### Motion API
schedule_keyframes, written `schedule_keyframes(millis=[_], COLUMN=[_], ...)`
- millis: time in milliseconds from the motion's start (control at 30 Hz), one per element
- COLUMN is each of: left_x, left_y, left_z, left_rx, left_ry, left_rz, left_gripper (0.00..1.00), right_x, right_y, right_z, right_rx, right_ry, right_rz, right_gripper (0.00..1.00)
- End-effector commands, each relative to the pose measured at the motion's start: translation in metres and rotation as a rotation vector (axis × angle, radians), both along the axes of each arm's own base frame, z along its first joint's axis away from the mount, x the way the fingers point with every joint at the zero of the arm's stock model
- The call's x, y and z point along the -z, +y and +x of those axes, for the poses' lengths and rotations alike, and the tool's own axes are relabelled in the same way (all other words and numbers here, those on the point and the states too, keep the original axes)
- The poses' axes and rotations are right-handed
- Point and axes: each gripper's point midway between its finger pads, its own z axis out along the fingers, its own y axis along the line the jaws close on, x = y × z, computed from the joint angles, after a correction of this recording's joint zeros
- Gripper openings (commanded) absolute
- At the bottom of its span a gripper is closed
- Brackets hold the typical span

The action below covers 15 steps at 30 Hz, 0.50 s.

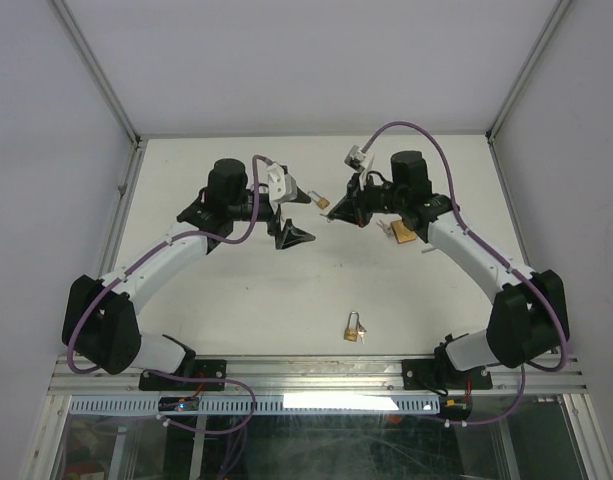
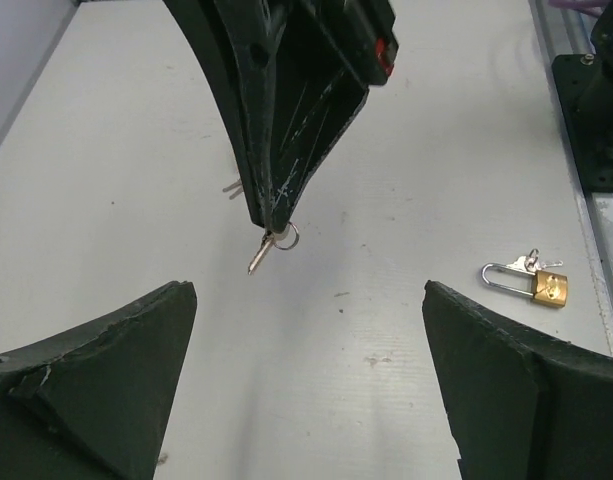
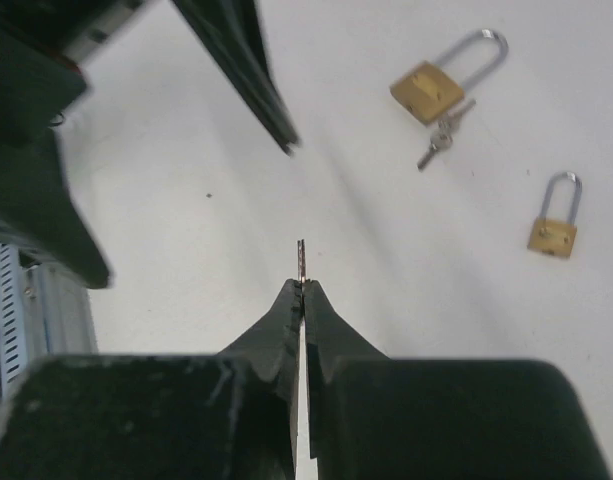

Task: Unlock with the key
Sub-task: Place the key at the center of the board.

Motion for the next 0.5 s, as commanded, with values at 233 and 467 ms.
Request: schedule_keyframes(millis=[233,467], left_x=[-0.008,-0.007], left_y=[0.022,0.025], left_z=[0.025,0.031], left_rx=[-0.149,-0.187], left_ry=[0.102,0.113], left_rz=[-0.050,-0.052], left_gripper=[0.99,0.99], right_x=[0.139,0.189], right_y=[-0.014,-0.022], right_z=[0.055,0.055], right_rx=[0.235,0.271], right_ry=[0.207,0.370], right_rz=[-0.175,-0.237], right_gripper=[0.00,0.00])
